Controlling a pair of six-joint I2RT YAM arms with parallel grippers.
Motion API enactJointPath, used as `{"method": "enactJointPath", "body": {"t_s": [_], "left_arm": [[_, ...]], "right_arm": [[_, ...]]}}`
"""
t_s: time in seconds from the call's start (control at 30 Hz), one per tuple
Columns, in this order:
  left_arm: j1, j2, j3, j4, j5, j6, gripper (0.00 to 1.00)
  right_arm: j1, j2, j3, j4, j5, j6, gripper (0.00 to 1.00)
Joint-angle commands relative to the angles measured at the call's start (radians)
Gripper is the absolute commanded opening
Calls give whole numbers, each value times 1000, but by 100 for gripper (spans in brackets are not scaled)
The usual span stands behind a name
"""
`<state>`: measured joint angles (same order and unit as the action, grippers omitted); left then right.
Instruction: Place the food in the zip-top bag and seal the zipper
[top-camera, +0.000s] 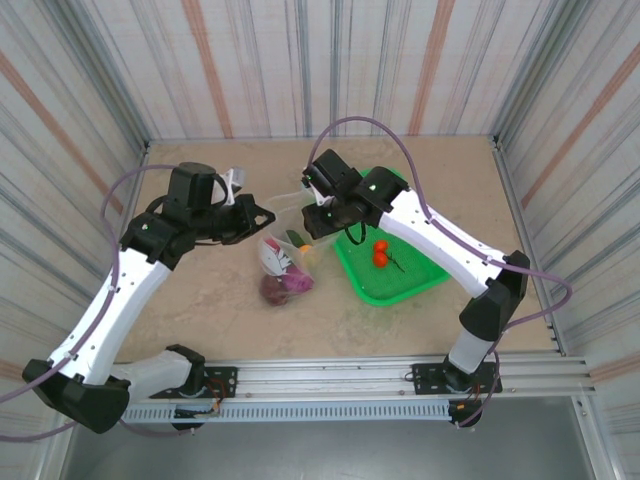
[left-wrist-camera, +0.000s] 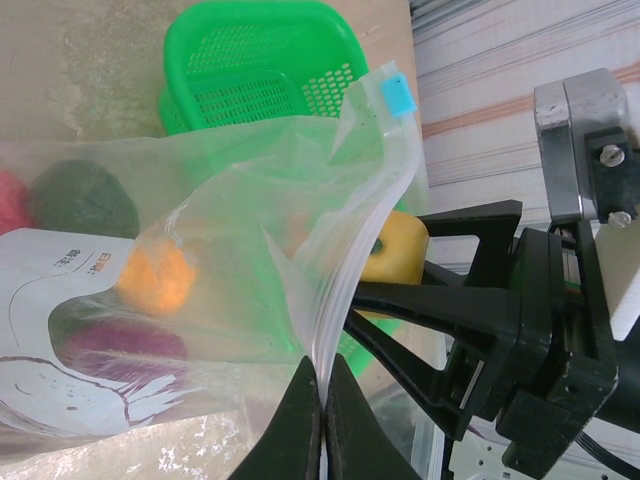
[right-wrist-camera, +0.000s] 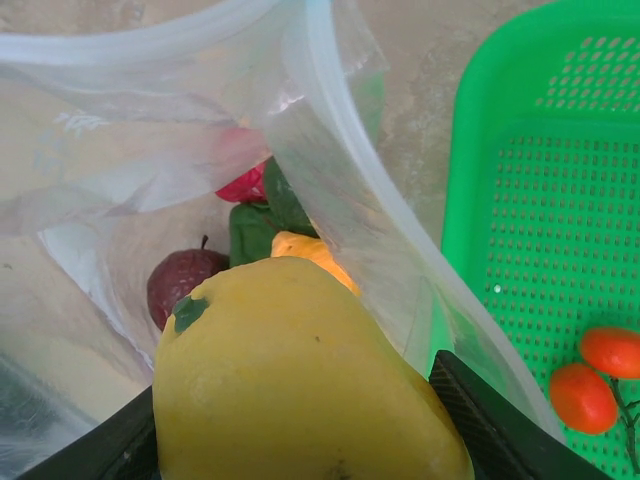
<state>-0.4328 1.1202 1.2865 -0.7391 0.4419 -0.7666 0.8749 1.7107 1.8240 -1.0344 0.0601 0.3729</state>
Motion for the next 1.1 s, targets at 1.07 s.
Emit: {"method": "enactJointPath", "body": {"t_s": [1.07], "left_arm": [[5,-72,16,-49,-26,30,0]], "right_arm": [[-340,-336,-394,90,23,193,69]]}}
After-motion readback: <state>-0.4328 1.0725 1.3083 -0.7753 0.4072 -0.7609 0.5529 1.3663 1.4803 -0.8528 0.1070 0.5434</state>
